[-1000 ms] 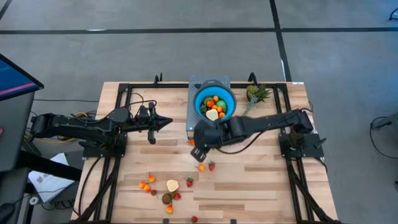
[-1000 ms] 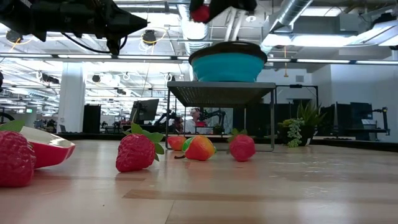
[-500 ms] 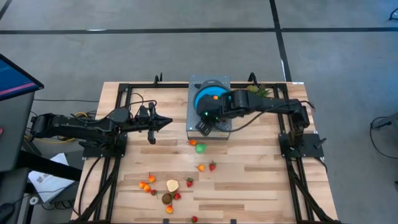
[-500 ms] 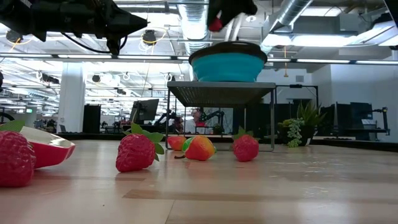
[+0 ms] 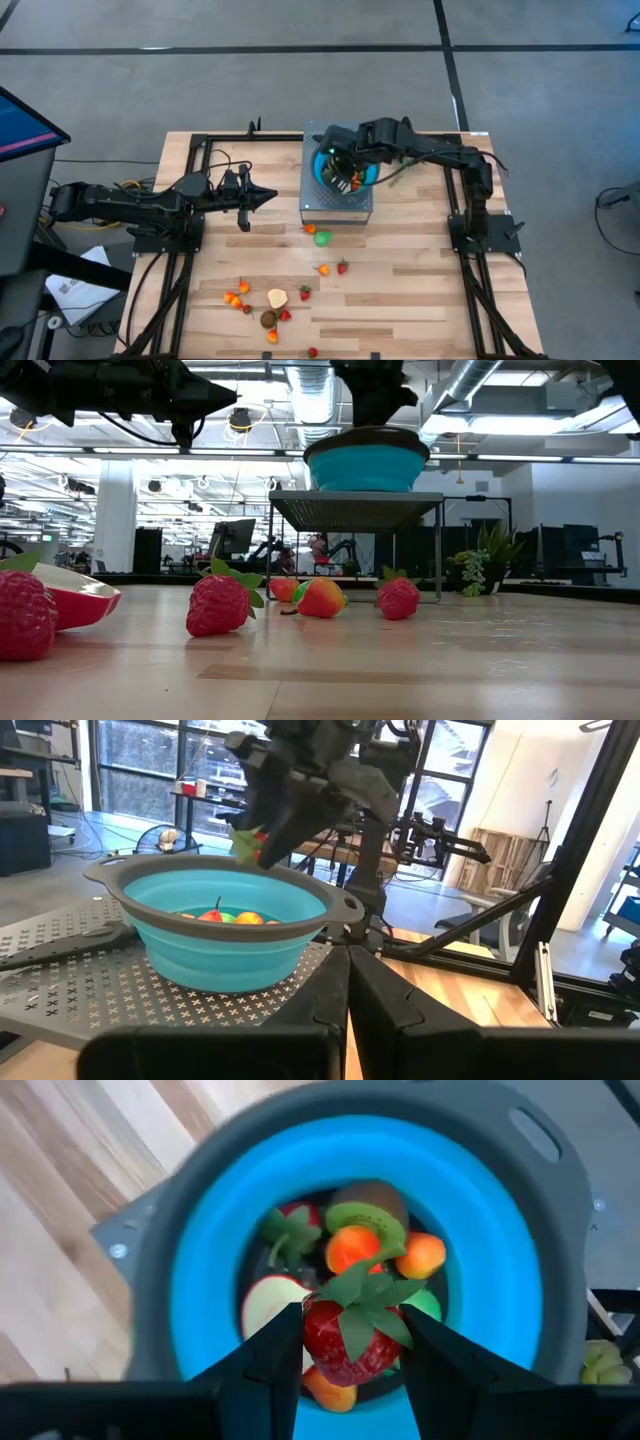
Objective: Pick & Place Fruit
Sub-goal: Put the strawberry into the strainer bowl
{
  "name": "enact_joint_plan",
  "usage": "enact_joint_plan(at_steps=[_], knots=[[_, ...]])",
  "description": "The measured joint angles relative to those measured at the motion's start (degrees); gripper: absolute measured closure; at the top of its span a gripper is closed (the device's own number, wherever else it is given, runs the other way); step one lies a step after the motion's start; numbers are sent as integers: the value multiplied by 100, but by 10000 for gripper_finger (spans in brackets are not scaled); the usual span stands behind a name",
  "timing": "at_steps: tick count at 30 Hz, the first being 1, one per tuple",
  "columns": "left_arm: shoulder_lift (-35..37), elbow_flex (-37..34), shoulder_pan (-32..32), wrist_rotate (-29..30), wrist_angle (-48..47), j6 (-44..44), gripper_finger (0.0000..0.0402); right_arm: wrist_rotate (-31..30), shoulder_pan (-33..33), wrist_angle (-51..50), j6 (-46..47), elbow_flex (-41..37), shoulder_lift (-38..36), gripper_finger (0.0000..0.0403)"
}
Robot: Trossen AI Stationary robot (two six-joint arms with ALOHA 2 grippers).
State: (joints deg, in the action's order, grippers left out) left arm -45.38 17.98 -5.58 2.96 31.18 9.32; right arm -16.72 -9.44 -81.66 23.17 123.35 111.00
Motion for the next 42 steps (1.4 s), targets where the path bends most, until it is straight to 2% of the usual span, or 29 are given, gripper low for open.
enact_joint_plan(at_steps=[16, 27, 31, 35, 42], knots=[[1, 0, 0, 1, 2, -2, 400, 187, -211, -4, -431, -571, -6, 265], [1, 0, 0, 0, 2, -2, 400, 173, -209, 23, -431, -571, -6, 194], [1, 0, 0, 0, 1, -2, 400, 171, -209, 23, -429, -571, -6, 182], [2, 0, 0, 0, 2, -2, 400, 167, -185, 23, -427, -571, -6, 195], [2, 0, 0, 0, 1, -1, 400, 168, -179, 23, -428, -571, -6, 265]])
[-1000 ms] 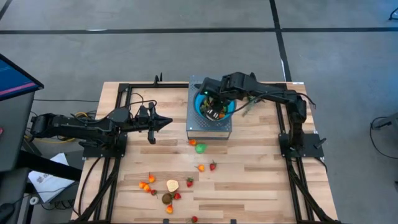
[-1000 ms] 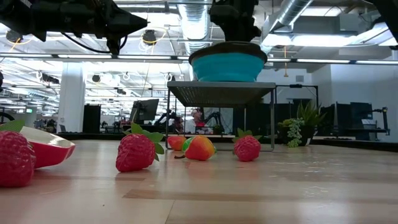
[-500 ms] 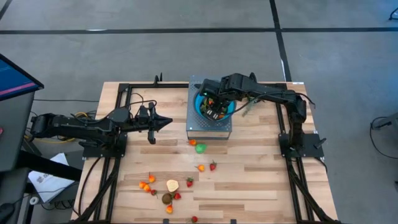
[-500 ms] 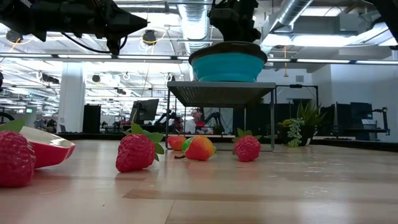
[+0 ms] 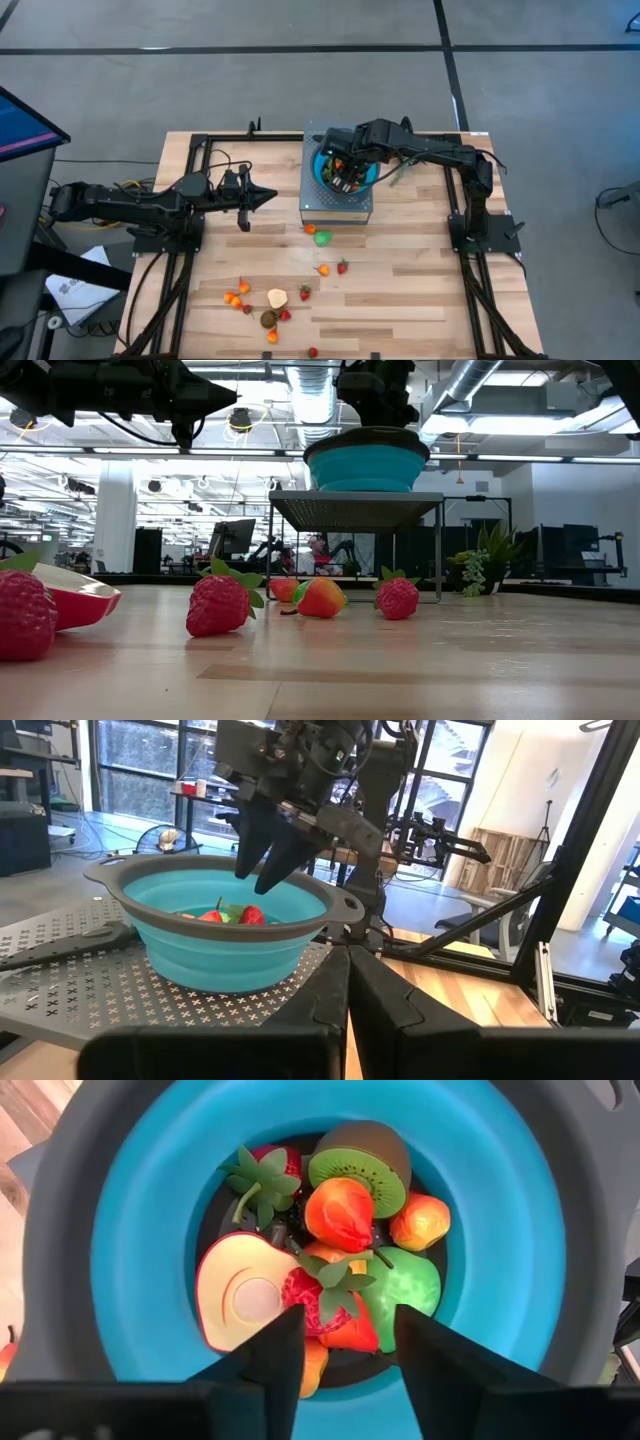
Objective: Pick & Place Fruit
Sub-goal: Put the strawberry into the strainer bowl
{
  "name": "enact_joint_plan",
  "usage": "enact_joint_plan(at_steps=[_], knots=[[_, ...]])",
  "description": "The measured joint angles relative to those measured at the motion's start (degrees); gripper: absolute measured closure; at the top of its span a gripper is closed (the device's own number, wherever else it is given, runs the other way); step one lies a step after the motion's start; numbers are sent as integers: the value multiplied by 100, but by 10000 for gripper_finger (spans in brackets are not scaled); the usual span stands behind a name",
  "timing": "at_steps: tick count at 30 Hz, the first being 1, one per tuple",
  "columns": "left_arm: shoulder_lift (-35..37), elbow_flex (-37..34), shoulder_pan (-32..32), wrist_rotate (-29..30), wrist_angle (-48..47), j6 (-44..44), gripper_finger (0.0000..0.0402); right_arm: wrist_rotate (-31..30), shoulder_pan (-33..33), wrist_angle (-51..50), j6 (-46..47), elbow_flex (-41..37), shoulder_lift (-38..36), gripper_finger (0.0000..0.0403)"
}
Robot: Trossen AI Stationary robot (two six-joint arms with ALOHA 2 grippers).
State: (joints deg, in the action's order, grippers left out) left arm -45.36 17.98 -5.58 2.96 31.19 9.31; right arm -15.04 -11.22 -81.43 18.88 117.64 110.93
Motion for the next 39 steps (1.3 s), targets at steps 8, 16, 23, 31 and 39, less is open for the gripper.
enact_joint_plan(at_steps=[8, 16, 23, 31, 39], knots=[[0, 0, 0, 0, -1, -1, 400, 1, -2, 0, 1, 0, 0, 319], [0, -2, 0, 0, 0, -1, 400, 2, 6, 0, 12, 0, 0, 329], [-1, -1, 0, 0, -1, 1, 400, 4, 218, 0, 14, 0, -2, 340], [0, -1, 0, 0, -1, 1, 400, 1, 576, -9, 74, 0, -4, 370], [0, -2, 0, 0, -8, 1, 400, 1, 961, -22, 433, 2, -77, 399]])
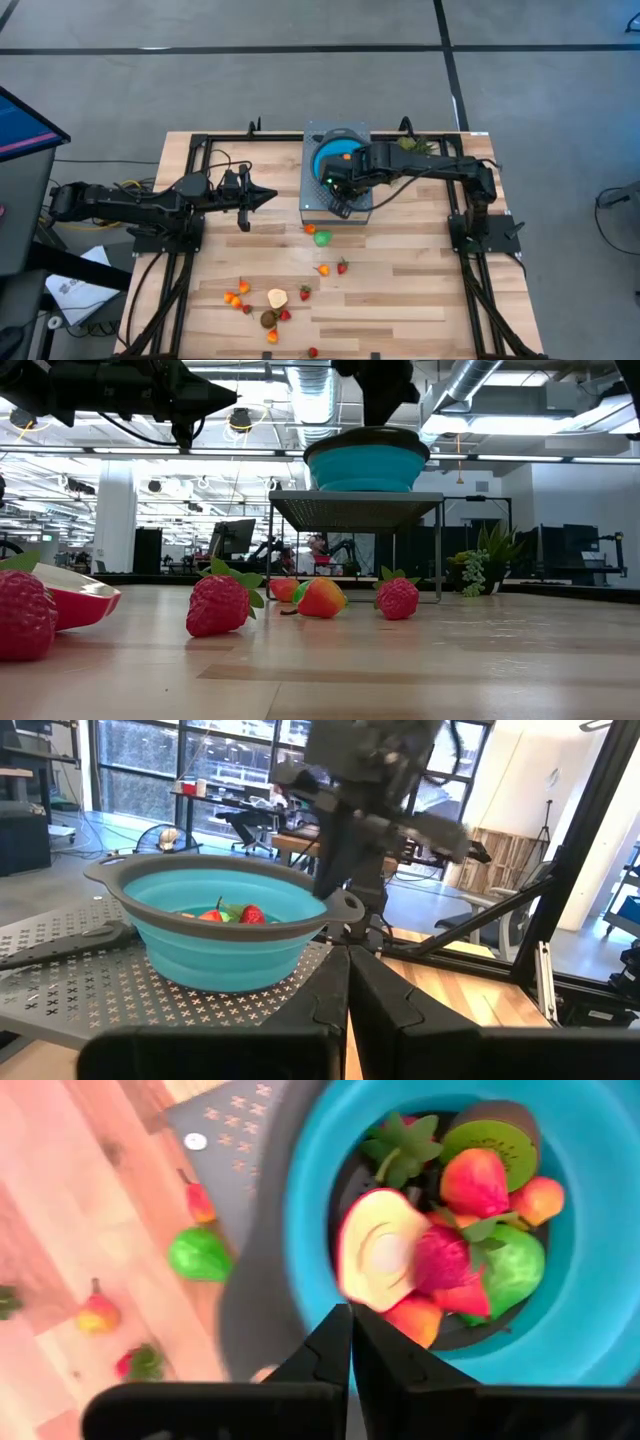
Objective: Pick & Place Fruit
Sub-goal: Put the strawberry into the strainer bowl
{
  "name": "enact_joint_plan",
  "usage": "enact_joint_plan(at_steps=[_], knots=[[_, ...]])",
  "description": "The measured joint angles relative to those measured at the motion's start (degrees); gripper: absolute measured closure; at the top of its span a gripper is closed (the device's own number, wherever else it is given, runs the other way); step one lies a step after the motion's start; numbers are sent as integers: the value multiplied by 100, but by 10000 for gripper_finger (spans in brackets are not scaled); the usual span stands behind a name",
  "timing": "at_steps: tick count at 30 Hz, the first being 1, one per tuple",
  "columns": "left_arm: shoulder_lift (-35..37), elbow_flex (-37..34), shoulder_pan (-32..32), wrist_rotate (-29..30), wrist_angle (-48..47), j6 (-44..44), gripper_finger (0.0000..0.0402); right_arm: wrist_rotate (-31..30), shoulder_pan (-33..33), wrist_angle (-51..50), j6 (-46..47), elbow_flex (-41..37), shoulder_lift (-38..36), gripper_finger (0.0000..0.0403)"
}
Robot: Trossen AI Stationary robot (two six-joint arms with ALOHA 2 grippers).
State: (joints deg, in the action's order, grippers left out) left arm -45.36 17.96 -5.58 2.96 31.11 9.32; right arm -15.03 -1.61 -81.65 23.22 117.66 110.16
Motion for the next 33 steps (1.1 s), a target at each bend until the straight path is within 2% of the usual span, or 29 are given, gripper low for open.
enact_joint_plan(at_steps=[16, 26, 33], knots=[[0, 0, 0, 0, -7, 0, 400, -144, 839, 131, 1256, 2, -594, 402], [0, 0, 0, 0, -4, 0, 400, -200, 1309, 118, 1993, 2, -598, 402], [0, 0, 0, 2, -4, 0, 400, -599, 1703, 108, 2638, 2, -594, 402]])
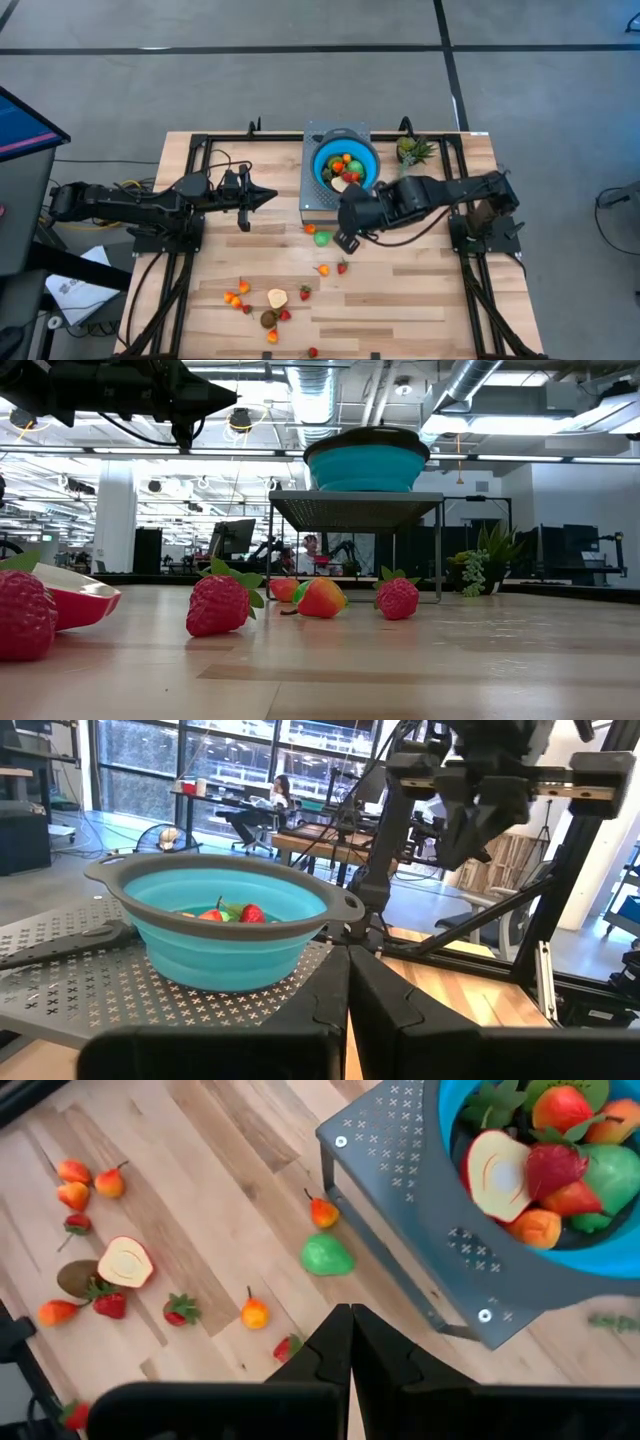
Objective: Pick & Place Fruit
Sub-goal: Put the strawberry into the strainer bowl
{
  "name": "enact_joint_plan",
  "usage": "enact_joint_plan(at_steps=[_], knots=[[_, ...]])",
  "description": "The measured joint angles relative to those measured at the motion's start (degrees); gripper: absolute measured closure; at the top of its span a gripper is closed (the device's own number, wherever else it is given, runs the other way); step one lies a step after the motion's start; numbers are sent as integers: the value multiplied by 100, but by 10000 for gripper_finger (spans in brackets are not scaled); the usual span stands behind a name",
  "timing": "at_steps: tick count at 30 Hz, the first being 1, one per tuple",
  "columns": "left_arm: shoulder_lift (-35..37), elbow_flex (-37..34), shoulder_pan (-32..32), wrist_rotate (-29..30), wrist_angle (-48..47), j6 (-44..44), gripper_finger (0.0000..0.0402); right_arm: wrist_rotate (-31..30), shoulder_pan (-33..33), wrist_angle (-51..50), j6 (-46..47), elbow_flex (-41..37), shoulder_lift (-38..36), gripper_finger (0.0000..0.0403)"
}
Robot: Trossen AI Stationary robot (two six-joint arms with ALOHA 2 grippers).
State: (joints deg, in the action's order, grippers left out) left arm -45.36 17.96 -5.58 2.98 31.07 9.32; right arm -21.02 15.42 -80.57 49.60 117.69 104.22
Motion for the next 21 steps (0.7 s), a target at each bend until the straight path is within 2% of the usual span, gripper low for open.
enact_joint_plan(at_steps=[10, 21], knots=[[0, 0, 0, -1, 0, 0, 400, -26, 432, -1, 931, 0, 5, 402], [0, 0, 0, 0, 0, 0, 400, -592, 816, -95, 1786, 0, 7, 402]])
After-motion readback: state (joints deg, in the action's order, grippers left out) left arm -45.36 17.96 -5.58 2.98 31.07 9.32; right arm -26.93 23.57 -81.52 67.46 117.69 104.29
